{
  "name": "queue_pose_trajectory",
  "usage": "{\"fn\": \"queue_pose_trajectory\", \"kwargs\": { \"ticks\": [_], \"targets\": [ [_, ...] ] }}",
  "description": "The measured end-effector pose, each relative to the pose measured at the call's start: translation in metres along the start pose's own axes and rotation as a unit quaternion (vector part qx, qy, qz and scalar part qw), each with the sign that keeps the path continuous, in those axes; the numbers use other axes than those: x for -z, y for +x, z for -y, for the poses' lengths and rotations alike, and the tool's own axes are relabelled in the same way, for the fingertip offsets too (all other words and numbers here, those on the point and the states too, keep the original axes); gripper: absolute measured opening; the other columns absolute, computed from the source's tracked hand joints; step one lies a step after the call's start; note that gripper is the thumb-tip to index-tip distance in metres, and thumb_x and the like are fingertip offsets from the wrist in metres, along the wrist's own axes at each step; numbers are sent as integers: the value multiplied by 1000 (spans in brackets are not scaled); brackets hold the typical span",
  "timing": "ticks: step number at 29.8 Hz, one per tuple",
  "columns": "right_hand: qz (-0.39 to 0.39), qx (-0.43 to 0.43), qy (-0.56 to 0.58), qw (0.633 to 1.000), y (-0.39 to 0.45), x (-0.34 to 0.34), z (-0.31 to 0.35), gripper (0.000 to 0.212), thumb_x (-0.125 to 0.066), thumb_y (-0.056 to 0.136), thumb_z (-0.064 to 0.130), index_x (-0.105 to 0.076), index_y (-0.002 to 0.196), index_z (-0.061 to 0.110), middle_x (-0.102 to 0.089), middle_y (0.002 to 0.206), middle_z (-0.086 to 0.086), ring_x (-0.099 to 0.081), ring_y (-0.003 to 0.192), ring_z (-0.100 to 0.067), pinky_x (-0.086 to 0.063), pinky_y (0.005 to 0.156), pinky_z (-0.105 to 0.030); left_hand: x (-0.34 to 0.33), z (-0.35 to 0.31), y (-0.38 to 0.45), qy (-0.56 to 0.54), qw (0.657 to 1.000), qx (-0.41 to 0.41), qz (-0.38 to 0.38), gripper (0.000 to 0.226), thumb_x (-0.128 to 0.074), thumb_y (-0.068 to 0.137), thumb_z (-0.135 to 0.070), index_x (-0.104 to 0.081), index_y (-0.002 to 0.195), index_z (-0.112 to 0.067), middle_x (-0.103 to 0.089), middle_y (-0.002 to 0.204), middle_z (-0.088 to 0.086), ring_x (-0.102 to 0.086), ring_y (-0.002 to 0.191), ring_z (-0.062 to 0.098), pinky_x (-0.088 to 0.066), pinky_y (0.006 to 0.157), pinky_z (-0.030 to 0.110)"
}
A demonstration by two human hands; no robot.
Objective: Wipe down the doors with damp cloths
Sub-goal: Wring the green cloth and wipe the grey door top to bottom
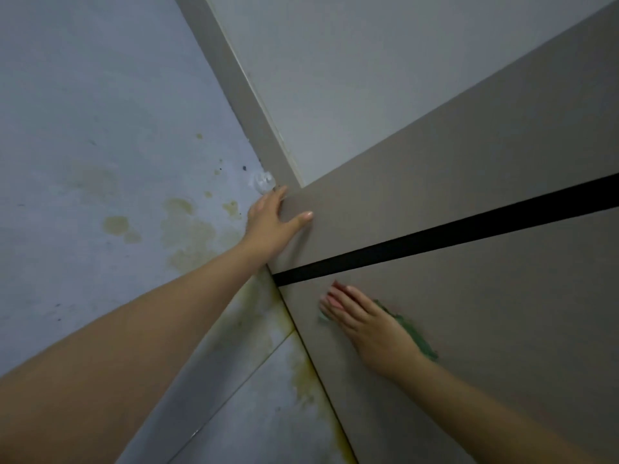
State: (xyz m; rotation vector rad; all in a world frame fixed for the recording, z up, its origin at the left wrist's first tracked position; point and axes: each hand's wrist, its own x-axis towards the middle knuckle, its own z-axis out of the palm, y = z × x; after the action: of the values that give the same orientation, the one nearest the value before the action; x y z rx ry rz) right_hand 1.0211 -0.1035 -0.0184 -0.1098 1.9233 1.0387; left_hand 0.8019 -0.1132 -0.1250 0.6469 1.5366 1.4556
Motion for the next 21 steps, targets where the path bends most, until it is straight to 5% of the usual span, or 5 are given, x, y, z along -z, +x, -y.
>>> {"fn": "queue_pose_trajectory", "kwargs": {
  "ticks": [4, 6, 11, 16, 21],
  "targets": [
    [-163, -178, 63, 968, -44, 12, -42, 58, -25, 88, 19, -30, 145, 11, -22, 153, -10, -7, 144, -28, 6, 117, -41, -8, 14, -15, -59, 994, 92, 15, 97, -59, 84, -57, -4, 153, -17, -10, 160, 5, -10, 146, 24, -17, 117, 47],
    [-179, -246, 64, 950, -46, 22, -64, 60, -33, 88, 21, -29, 146, 6, -20, 154, -10, -5, 146, -28, 4, 118, -42, -19, 11, -19, -70, 993, 87, 37, 104, -59, 82, -60, 1, 153, -15, -10, 160, 4, -12, 146, 24, -19, 118, 44],
    [-126, -198, 12, 972, -1, 25, -52, 60, -9, 94, 21, 14, 146, 4, 22, 151, -14, 25, 137, -34, 25, 108, -50, -46, 4, -25, -60, 989, 132, 31, 111, -55, 81, -65, 14, 150, -15, 14, 160, 5, 0, 147, 22, -8, 117, 38],
    [-77, -110, 10, 991, -8, 1, -9, 61, -13, 97, 25, 21, 144, 4, 22, 152, -13, 34, 130, -34, 29, 104, -52, -54, 7, -24, -64, 988, 137, 11, 110, -54, 81, -66, 16, 150, -18, 17, 159, 5, 2, 147, 23, -7, 117, 39],
    [-125, -151, 73, 978, -100, -16, -7, 58, -27, 87, 19, -33, 144, 13, -29, 151, -6, -9, 145, -23, 3, 118, -40, -55, 6, -27, -116, 980, 163, -17, 114, -60, 77, -67, 13, 151, -20, 3, 160, 5, -6, 147, 26, -13, 118, 44]
  ]
}}
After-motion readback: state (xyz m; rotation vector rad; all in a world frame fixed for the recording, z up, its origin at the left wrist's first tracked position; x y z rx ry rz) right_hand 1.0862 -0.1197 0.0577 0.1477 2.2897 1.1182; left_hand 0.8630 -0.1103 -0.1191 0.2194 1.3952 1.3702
